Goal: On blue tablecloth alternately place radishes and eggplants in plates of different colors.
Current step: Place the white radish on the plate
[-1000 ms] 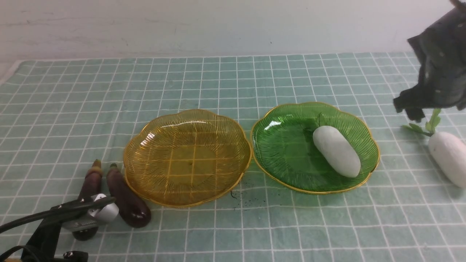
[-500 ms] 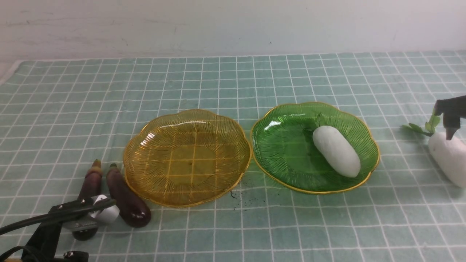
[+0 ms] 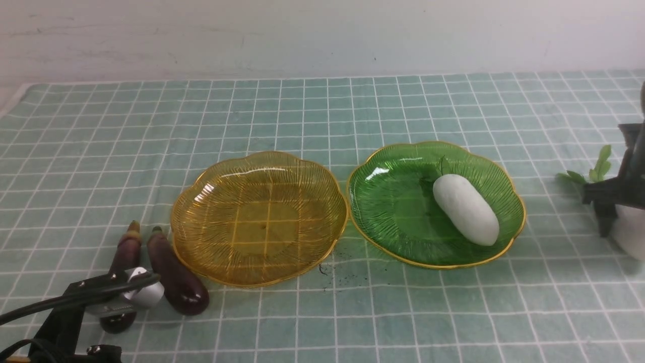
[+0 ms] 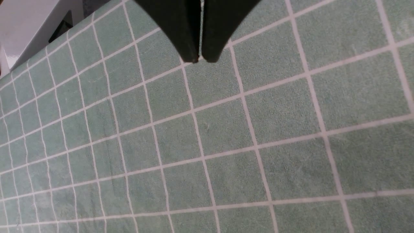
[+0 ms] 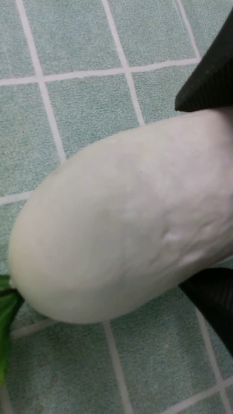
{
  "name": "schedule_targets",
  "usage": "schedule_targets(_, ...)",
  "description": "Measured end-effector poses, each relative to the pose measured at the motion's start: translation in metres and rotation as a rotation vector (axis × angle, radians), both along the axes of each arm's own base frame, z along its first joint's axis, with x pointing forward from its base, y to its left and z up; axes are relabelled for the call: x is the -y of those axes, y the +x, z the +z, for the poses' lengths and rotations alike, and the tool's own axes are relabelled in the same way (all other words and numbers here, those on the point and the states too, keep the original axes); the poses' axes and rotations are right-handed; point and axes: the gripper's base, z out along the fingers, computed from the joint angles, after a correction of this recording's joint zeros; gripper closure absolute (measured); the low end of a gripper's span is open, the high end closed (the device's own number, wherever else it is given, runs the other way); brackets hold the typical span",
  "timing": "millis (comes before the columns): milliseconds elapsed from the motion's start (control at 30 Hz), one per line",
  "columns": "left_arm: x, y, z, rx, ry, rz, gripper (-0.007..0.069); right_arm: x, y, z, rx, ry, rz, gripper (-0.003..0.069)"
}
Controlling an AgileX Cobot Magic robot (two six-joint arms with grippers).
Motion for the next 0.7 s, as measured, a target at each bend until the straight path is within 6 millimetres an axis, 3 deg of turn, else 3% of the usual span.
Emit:
schedule_targets(200, 0.0, 0.0, 0.0, 0.0, 0.0, 0.0, 0.0631, -0.002, 0.003, 0.012, -0.023, 0.025, 0.002, 0.0202)
schedule_targets(467, 0.0, 0.0, 0.0, 0.0, 0.0, 0.0, 0.0631, -0.008, 0.022, 0.049, 0.103, 0.108, -0.035, 0.0202)
schedule_targets(533, 0.0, 0.0, 0.0, 0.0, 0.0, 0.0, 0.0631, -0.019, 0.024, 0.063, 0.157, 0.235, -0.065, 0.0202)
schedule_targets(700, -0.001, 0.001, 0.0, 0.009, 0.005, 0.009, 0.0631, -0.049, 0.026, 0.076, 0.195, 0.437, 0.022, 0.0202)
